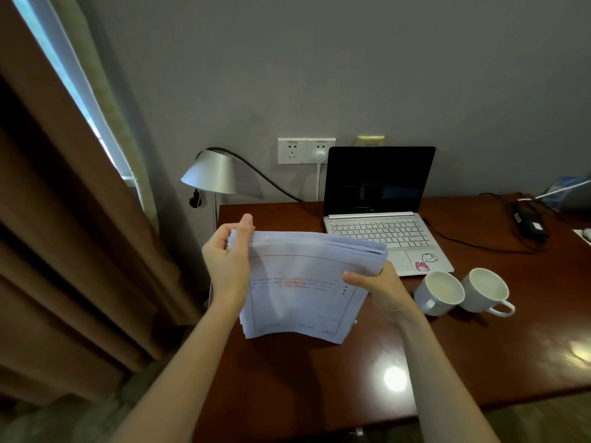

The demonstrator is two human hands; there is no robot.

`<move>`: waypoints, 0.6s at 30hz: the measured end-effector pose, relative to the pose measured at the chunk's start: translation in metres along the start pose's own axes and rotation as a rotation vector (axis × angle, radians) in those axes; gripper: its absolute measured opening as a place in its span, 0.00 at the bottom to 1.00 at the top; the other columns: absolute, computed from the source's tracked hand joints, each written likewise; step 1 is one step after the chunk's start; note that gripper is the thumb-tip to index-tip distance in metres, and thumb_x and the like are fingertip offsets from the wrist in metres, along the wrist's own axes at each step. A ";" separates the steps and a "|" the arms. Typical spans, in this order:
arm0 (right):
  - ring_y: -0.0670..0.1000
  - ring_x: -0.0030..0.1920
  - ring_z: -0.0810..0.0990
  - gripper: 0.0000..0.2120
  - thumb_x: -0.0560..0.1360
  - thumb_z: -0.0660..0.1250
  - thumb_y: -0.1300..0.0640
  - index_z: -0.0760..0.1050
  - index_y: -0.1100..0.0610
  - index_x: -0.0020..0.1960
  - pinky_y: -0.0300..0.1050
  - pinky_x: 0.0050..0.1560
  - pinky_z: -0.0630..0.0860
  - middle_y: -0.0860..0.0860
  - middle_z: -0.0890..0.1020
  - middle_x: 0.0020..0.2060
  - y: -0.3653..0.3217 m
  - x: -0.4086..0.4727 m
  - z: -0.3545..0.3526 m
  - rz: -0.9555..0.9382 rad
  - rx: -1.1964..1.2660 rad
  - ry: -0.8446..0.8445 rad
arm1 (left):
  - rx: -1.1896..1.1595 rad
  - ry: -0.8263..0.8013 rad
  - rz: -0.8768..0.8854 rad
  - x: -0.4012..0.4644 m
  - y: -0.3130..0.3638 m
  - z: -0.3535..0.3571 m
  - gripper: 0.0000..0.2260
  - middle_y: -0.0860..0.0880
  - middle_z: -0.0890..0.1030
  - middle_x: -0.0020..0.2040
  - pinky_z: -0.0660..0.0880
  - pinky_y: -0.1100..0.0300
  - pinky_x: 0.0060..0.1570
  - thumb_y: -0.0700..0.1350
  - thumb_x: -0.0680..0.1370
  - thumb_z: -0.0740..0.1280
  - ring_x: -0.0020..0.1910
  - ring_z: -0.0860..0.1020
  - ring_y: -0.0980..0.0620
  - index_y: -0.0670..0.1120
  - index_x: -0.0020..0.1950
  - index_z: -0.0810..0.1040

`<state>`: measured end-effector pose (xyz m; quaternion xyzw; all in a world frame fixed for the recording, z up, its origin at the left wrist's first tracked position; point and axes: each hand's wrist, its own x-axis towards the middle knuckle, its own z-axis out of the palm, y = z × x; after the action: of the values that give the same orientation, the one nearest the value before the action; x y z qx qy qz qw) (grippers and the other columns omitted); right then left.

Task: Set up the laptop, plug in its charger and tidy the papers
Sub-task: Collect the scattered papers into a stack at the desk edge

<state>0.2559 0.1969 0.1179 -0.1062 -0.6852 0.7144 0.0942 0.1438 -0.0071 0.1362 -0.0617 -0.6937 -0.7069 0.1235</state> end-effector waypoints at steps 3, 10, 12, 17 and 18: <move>0.47 0.47 0.84 0.15 0.60 0.75 0.60 0.84 0.47 0.45 0.40 0.44 0.79 0.48 0.87 0.43 0.006 -0.007 0.000 0.027 -0.022 0.018 | 0.015 0.036 -0.019 -0.001 -0.002 -0.003 0.10 0.54 0.75 0.32 0.69 0.79 0.33 0.46 0.78 0.64 0.35 0.74 0.70 0.41 0.41 0.79; 0.55 0.55 0.82 0.22 0.62 0.76 0.64 0.80 0.51 0.54 0.54 0.53 0.80 0.55 0.85 0.51 0.023 -0.018 0.016 0.035 0.009 0.071 | -0.046 -0.065 -0.006 -0.007 0.002 -0.007 0.17 0.53 0.78 0.38 0.68 0.81 0.39 0.58 0.74 0.60 0.39 0.75 0.68 0.44 0.46 0.77; 0.57 0.55 0.81 0.20 0.62 0.76 0.64 0.81 0.50 0.52 0.57 0.54 0.80 0.56 0.85 0.50 0.024 -0.019 0.015 0.045 0.019 0.087 | -0.062 -0.181 -0.022 -0.011 -0.008 -0.019 0.22 0.53 0.78 0.44 0.71 0.78 0.43 0.62 0.71 0.59 0.44 0.76 0.65 0.46 0.53 0.74; 0.58 0.55 0.80 0.15 0.68 0.75 0.67 0.81 0.50 0.48 0.58 0.54 0.79 0.54 0.85 0.47 0.037 -0.021 0.020 0.068 -0.014 0.123 | 0.089 -0.326 -0.379 -0.038 -0.047 -0.029 0.17 0.51 0.79 0.55 0.78 0.48 0.55 0.49 0.72 0.72 0.56 0.78 0.49 0.50 0.58 0.74; 0.58 0.53 0.81 0.13 0.68 0.74 0.67 0.82 0.50 0.46 0.57 0.53 0.79 0.52 0.85 0.46 0.038 -0.020 0.023 0.073 -0.010 0.154 | 0.107 -0.326 -0.368 -0.040 -0.049 -0.027 0.13 0.53 0.79 0.53 0.77 0.49 0.55 0.46 0.73 0.71 0.55 0.77 0.51 0.53 0.55 0.75</move>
<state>0.2692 0.1678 0.0815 -0.1863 -0.6751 0.7036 0.1203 0.1721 -0.0299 0.0781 -0.0408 -0.7403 -0.6606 -0.1178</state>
